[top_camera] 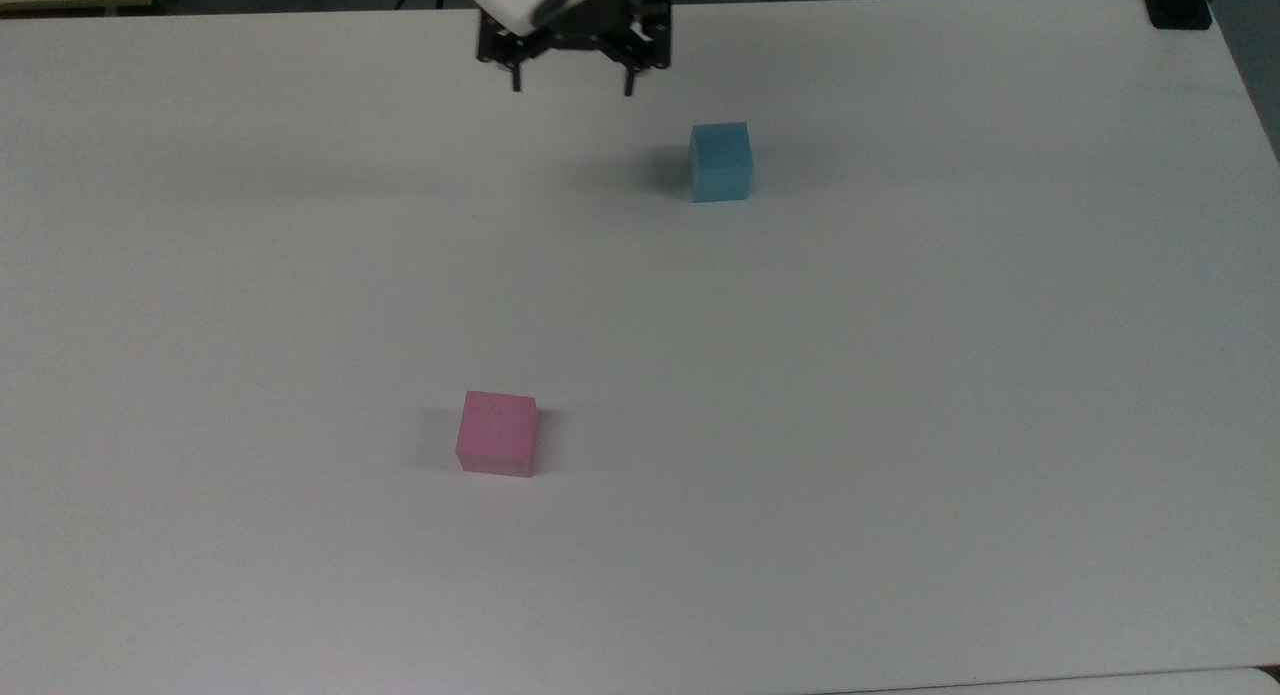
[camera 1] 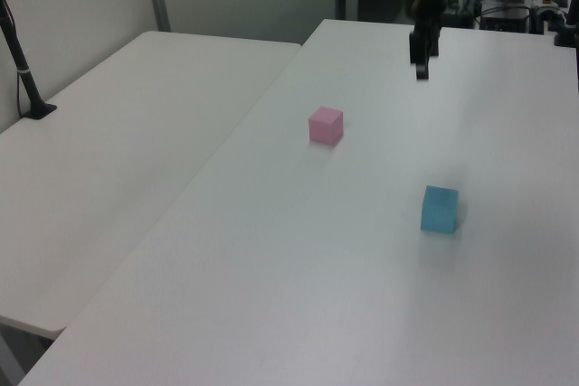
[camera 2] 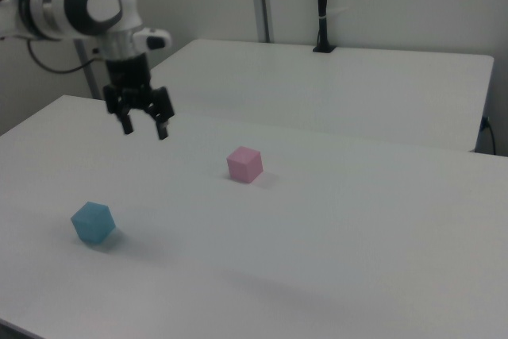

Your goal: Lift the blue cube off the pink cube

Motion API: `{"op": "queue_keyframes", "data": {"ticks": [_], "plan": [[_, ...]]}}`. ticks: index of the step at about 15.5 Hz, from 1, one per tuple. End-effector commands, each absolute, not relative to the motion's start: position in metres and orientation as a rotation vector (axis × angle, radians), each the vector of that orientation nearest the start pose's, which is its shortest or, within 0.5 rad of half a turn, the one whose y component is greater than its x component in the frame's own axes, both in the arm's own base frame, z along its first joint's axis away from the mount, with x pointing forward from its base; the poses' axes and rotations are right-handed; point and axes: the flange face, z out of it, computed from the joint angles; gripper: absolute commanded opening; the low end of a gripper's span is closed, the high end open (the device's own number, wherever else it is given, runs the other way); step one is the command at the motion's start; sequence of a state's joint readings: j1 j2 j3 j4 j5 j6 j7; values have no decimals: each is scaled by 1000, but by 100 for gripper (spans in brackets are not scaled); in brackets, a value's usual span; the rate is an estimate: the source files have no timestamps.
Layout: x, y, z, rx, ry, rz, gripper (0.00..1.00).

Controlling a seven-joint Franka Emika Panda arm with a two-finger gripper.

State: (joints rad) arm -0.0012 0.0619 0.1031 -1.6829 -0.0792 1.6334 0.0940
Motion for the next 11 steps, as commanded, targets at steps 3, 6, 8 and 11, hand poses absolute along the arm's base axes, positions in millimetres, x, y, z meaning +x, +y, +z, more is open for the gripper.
{"op": "queue_keyframes", "data": {"ticks": [3,6,8,11], "plan": [[567,-24,582,-3214,104,135,100],[568,-27,581,-3213,62,135,100],[568,-26,581,-3210,28,141,100],[566,-31,585,-3207,-24,131,100]]}}
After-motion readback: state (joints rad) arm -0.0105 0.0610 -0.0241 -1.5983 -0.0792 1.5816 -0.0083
